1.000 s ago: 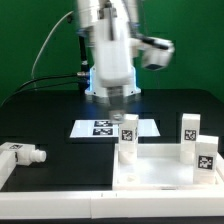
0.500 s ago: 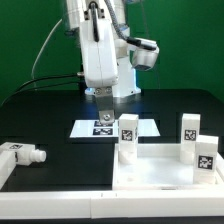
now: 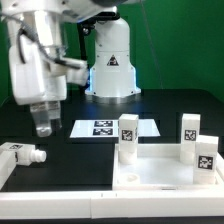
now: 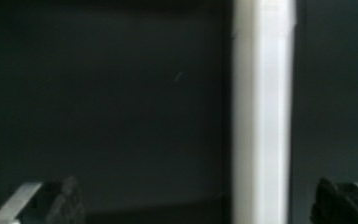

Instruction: Assemble square table

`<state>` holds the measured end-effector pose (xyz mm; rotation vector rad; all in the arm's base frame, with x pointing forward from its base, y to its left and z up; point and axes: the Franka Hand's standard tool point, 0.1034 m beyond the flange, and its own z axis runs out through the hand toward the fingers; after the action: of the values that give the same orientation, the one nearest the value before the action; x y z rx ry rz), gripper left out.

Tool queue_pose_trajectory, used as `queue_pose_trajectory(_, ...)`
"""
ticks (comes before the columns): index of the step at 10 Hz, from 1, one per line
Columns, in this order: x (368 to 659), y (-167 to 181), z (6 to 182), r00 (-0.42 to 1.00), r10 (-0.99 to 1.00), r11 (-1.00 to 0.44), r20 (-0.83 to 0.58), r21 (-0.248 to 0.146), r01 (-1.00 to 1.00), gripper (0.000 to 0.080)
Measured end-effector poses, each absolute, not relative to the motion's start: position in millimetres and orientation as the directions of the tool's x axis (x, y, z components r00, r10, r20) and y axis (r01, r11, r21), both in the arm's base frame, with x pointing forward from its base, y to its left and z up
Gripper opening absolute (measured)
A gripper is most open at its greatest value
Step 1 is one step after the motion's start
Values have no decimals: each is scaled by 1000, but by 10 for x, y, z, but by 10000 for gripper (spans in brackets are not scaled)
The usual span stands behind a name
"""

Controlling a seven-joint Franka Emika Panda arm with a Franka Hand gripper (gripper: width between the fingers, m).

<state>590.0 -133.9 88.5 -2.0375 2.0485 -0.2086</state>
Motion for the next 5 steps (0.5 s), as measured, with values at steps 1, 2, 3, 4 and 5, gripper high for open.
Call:
queue_pose_trajectory(1,5906,-1321,887,8,-997,13,-75,-270,-963,649)
queue_pose_trajectory(2,5901,-1341,886,5,-997,16,-74,-270,-963,649)
queue_pose_trajectory(3,5899,-1344,880,4,-997,16,-73,-269,-963,649)
queue_pose_trajectory(4,5881,-1365,862,5,-997,14,-72,-267,-964,649)
queue_pose_trajectory(5,5791,-1482,805,3,-997,19,-79,-271,-963,649)
